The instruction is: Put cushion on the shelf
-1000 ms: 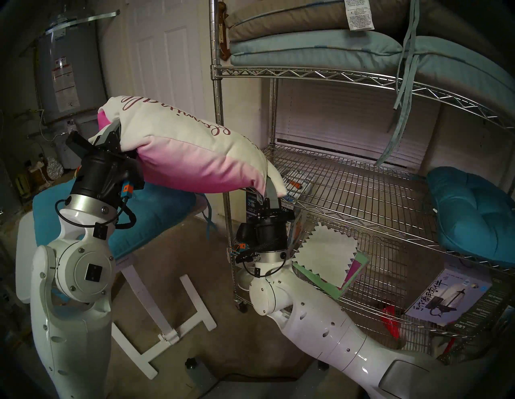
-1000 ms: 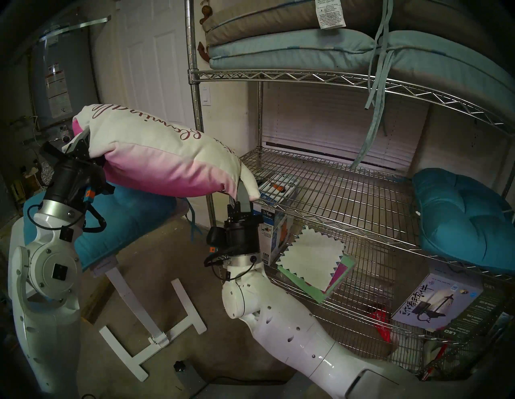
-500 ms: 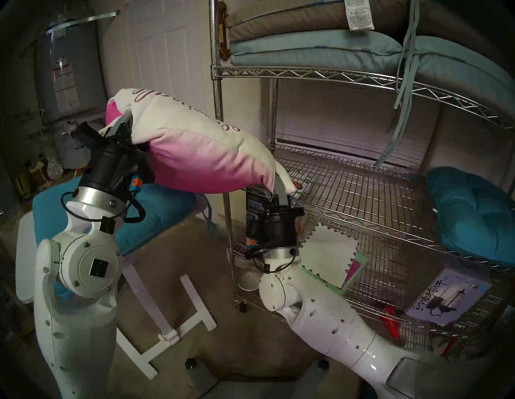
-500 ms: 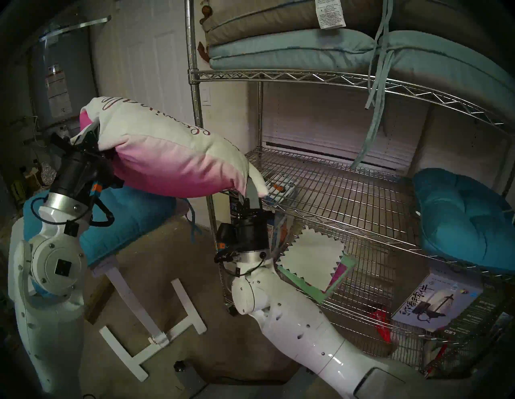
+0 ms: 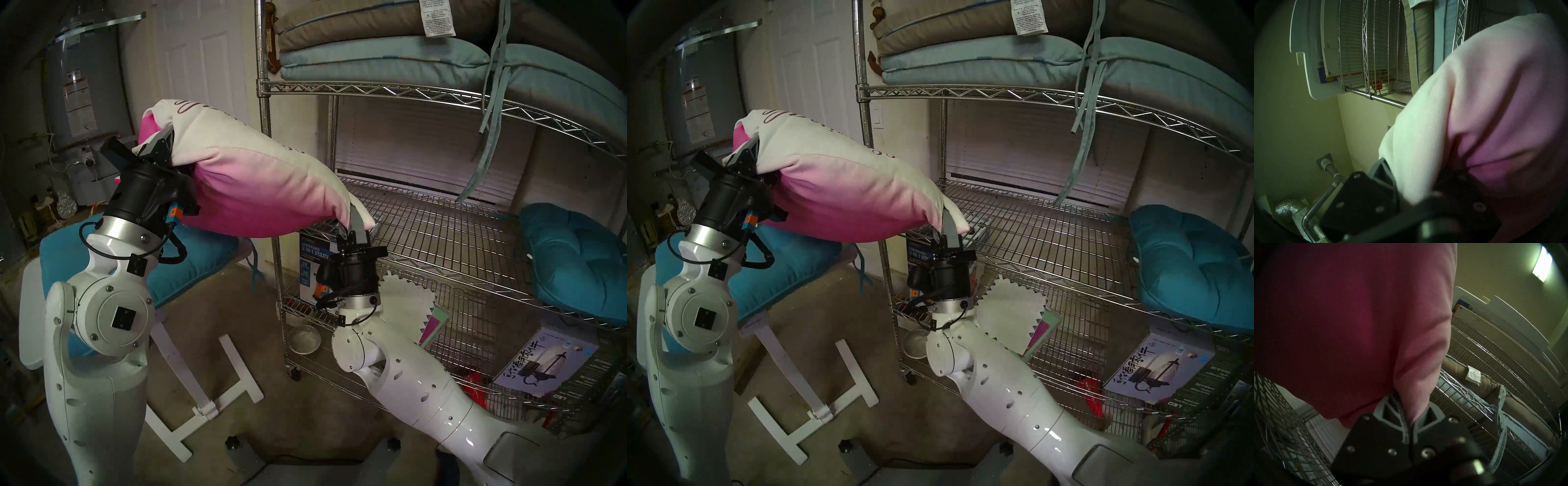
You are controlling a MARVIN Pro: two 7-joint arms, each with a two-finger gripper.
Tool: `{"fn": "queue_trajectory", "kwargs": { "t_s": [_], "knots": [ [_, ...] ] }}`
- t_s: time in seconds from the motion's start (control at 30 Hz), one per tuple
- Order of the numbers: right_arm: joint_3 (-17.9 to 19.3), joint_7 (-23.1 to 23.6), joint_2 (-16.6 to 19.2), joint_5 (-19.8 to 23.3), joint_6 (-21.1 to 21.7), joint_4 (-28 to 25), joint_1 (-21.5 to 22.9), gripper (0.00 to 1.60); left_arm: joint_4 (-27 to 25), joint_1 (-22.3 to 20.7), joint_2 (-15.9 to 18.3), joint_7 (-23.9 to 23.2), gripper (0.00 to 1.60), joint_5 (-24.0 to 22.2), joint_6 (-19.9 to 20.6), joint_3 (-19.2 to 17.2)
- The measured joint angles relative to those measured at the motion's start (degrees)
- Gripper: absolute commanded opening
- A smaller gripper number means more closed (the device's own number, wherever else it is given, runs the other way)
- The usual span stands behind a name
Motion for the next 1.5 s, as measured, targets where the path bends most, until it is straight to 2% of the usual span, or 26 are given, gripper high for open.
{"fn": "queue_trajectory", "kwargs": {
  "t_s": [0.53,1.07,1.33,1.5],
  "knots": [
    [3.5,-0.1,3.7,0.2,-0.4,-4.2,-0.3,0.0,0.1,-2.7,0.3,-4.2,0.0,-0.8,2.0,1.3],
    [3.7,0.9,4.9,0.3,-1.1,-7.7,0.2,0.0,0.3,-6.0,1.1,-7.2,0.0,0.7,4.0,-1.6],
    [3.5,-0.6,2.7,2.4,-1.8,-10.6,-0.2,0.0,0.4,-7.2,1.9,-8.6,0.0,2.9,5.0,-1.5],
    [0.4,-0.8,-0.2,2.6,-3.8,-13.8,0.0,0.0,0.6,-7.2,2.0,-8.7,0.0,4.2,6.0,-2.0]
  ]
}}
